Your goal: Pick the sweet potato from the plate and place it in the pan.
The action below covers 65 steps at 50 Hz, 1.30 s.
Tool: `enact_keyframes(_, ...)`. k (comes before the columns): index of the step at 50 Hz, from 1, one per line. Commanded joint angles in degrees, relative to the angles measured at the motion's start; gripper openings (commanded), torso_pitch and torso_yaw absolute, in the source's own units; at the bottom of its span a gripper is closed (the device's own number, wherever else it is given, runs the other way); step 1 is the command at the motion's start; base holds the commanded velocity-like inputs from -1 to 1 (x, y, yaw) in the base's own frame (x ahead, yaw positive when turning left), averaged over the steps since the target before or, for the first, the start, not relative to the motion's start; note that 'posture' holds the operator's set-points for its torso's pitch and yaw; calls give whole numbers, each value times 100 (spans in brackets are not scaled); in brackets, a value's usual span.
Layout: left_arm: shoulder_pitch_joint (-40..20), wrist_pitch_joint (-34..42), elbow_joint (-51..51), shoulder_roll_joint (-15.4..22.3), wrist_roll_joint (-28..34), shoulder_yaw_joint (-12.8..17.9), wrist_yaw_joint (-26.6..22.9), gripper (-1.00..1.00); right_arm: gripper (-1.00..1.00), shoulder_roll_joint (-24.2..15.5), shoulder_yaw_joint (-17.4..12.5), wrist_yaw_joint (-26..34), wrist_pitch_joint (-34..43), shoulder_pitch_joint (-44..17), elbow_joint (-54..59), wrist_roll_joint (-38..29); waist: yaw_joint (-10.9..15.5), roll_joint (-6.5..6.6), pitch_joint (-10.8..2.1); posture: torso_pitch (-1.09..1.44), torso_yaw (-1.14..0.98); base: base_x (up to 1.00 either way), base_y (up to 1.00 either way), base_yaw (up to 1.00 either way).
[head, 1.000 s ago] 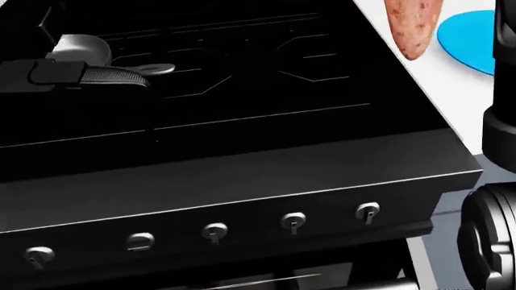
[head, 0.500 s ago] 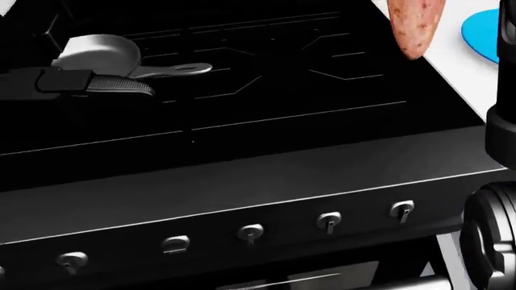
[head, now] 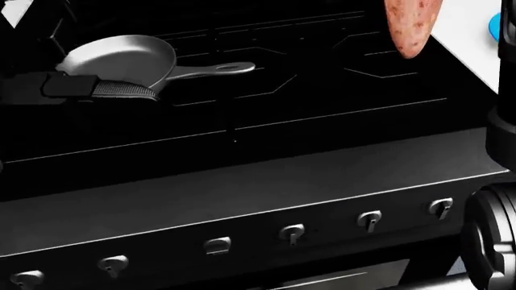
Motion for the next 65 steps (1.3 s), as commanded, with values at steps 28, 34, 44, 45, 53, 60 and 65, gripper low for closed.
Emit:
enact_keyframes(28,-267,-105,-64,11,196,159,-20,100,-100,-50,67,-18,-109,-269,-257,8,65,-72,-184,0,0,0,22,0)
enact_keyframes(34,-277,-70,-95,-8,154,161,35,100,-100,-71,80,48,-67,-253,-317,-43,64,292,-62,0,0,0,22,0)
enact_keyframes(44,-267,-77,-93,-23,195,151,15,100,-100,-37,40,26,-99,-203,-335,-34,15,362,-130,0,0,0,22,0)
enact_keyframes(45,-283,-50,-109,-33,166,155,48,100,-100,-49,39,39,-92,-193,-353,-35,11,314,-114,0,0,0,22,0)
enact_keyframes(53,-305,-25,-132,-32,100,157,92,100,-100,-77,61,113,-20,-196,-430,-95,68,-115,-152,0,0,0,21,0)
enact_keyframes(60,-276,-70,-96,23,118,160,41,100,-100,-26,52,66,-76,-240,-330,-82,86,186,-63,0,0,0,22,0)
enact_keyframes(65,-325,-63,-73,27,96,157,71,100,-100,-35,47,61,-77,-283,-306,-72,35,561,-111,0,0,0,22,0)
